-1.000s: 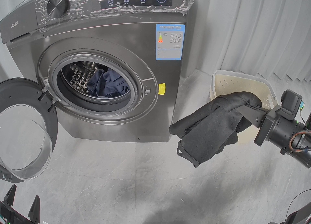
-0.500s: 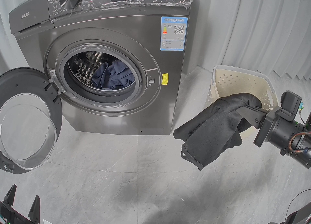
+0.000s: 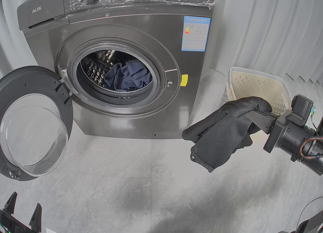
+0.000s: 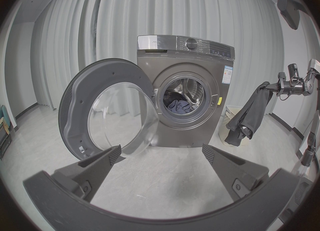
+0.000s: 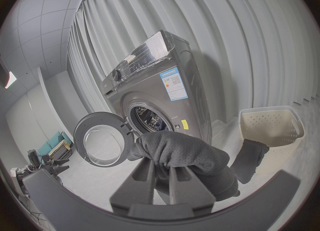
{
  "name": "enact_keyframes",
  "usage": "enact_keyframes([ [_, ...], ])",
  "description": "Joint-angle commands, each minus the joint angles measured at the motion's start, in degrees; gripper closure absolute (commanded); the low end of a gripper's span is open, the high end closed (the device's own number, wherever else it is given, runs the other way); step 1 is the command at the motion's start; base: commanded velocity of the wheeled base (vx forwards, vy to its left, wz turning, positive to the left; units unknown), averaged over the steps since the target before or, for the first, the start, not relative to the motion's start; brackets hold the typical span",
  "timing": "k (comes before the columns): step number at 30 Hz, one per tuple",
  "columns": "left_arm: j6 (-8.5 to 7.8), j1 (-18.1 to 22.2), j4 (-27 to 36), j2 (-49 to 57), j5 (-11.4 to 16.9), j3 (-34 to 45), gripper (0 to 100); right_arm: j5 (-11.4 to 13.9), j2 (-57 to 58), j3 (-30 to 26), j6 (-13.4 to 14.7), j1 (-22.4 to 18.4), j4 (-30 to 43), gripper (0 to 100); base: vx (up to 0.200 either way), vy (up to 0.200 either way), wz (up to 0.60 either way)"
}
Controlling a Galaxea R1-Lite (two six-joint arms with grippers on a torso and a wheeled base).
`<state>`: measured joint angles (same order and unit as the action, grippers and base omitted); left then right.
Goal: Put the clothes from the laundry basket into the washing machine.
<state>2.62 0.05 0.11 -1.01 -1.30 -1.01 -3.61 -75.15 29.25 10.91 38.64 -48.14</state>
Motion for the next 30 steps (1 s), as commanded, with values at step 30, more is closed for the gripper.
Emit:
enact_keyframes([
  [30,0.02,0.0,0.1,0.8,0.0,0.9,0,0.0,-0.4,-0.5,0.0,-0.1,0.0,100,0.040,0.033,0.00],
])
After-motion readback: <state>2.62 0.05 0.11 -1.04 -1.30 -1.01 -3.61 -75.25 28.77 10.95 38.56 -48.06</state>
